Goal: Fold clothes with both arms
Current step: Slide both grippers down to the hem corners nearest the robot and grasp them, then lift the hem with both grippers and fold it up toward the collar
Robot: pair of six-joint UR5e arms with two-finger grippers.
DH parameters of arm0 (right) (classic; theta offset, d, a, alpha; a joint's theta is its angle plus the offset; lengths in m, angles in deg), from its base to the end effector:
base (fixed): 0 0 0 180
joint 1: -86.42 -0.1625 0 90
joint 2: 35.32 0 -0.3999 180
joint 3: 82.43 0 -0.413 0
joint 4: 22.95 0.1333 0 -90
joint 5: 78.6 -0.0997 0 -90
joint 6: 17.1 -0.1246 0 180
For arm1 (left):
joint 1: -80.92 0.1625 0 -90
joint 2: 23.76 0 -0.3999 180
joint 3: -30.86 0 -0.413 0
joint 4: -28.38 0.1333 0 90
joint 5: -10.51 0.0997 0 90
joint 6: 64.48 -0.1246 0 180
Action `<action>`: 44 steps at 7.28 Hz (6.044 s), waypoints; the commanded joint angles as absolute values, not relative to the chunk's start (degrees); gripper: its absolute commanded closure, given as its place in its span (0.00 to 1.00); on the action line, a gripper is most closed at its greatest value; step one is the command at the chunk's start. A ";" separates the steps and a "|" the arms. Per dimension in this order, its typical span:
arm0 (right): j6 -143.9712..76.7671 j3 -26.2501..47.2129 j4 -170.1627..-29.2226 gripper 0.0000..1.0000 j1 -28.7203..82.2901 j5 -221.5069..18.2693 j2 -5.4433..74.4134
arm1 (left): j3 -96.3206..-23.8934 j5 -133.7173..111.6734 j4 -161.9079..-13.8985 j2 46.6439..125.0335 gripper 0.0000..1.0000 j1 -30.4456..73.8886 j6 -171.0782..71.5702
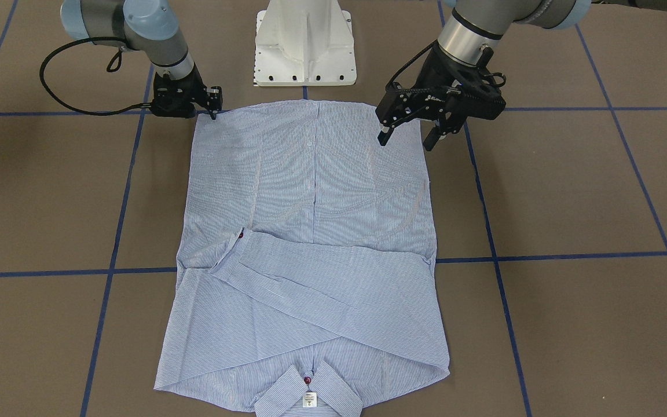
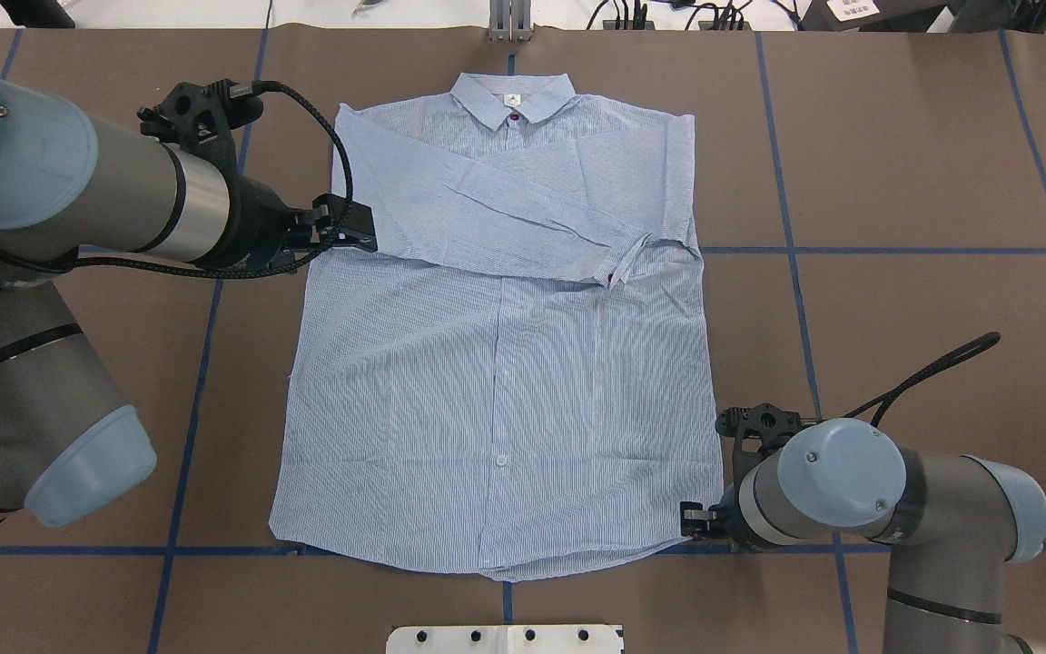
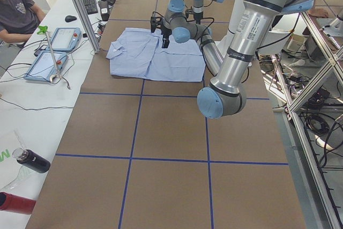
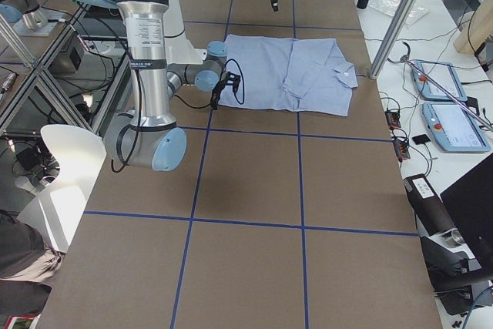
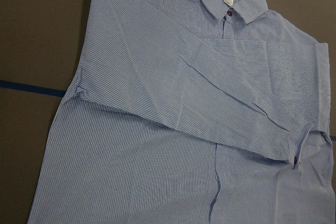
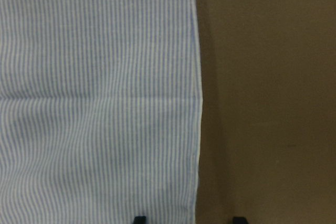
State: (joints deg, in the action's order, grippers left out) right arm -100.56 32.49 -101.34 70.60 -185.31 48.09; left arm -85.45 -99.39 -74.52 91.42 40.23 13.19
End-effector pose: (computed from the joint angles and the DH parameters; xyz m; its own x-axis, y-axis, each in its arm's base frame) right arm -0.5048 -0.2444 0.3629 0.7059 0.0866 0.7030 0.0084 0.9914 -0.1307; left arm 0.3775 -0.4445 0.1620 0.4014 -0.0803 -0.9124 0.3015 0.9522 0.0488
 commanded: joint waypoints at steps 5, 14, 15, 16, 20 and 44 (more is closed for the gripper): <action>-100.68 34.20 -103.35 1.00 70.42 -186.26 45.91 | -85.59 -99.35 -74.46 91.12 0.03 39.52 13.21; -100.60 36.57 -106.35 1.00 67.79 -187.31 43.96 | -85.24 -98.74 -71.55 83.23 0.01 45.28 20.30; -100.60 36.84 -106.35 1.00 66.65 -188.62 43.87 | -84.98 -95.95 -71.73 81.73 0.01 50.19 25.03; -100.60 37.10 -106.35 1.00 65.07 -189.68 43.78 | -84.89 -92.79 -71.64 81.37 0.01 55.29 29.43; -100.60 38.16 -106.35 1.00 64.09 -189.95 43.60 | -83.67 -92.32 -71.55 76.62 0.09 60.79 34.66; -99.54 48.43 -107.41 1.00 58.73 -199.71 51.67 | -100.01 -97.77 -46.59 82.77 1.00 65.62 35.27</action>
